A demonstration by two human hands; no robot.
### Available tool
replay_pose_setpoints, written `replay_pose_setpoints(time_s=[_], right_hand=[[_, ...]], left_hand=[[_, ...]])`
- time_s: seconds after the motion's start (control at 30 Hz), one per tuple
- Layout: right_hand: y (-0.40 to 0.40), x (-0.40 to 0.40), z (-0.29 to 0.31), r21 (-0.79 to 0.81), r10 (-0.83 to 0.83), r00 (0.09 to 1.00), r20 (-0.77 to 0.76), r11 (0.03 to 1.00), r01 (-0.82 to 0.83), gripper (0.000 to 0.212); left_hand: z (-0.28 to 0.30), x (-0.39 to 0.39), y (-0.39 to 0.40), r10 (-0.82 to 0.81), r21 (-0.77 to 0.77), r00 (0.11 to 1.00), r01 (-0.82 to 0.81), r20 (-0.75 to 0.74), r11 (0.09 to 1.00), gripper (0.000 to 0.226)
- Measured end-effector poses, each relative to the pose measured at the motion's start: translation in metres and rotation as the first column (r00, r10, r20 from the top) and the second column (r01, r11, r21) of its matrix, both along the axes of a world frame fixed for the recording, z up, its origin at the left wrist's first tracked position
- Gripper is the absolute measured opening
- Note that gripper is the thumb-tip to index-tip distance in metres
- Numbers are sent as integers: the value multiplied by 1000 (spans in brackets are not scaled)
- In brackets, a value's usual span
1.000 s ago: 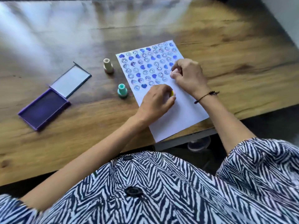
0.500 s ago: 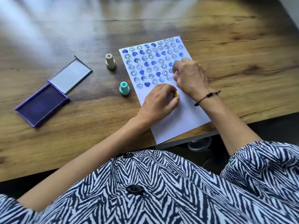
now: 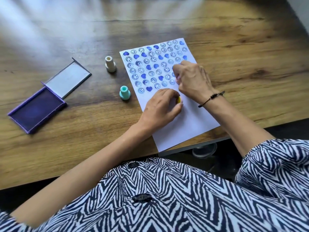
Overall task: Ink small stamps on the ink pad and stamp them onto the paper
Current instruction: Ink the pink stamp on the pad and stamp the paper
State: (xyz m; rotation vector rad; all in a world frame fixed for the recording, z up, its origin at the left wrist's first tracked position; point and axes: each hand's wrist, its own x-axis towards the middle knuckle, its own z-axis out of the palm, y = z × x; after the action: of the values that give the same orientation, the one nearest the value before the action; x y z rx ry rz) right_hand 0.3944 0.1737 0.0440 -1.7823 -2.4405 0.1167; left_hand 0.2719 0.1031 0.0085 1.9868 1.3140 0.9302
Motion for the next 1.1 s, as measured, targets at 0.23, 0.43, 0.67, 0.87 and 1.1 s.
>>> replay_pose_setpoints(time_s=[0.23, 0.43, 0.67, 0.87, 1.1], right_hand=[[0, 12, 4, -100, -125, 960, -249, 990, 103, 15], [-17, 27, 13, -358, -470, 472, -746, 880, 311, 20], [-51, 18, 26, -497, -496, 217, -841, 866, 52, 14], [-70, 0, 31, -450, -431, 266, -862, 893, -12, 10], [-74, -9, 29, -404, -382, 325, -865, 915, -1, 7]], left_hand=[[-1, -1, 0, 10, 32, 1000, -9, -6, 999, 23], [3, -2, -1, 35, 2, 997, -35, 63, 999, 19], [9, -12, 1, 176, -317, 885, -34, 432, 948, 18], [14, -17, -7, 184, -343, 814, 21, 551, 939, 20], [25, -21, -10, 221, -346, 783, -7, 582, 938, 16]])
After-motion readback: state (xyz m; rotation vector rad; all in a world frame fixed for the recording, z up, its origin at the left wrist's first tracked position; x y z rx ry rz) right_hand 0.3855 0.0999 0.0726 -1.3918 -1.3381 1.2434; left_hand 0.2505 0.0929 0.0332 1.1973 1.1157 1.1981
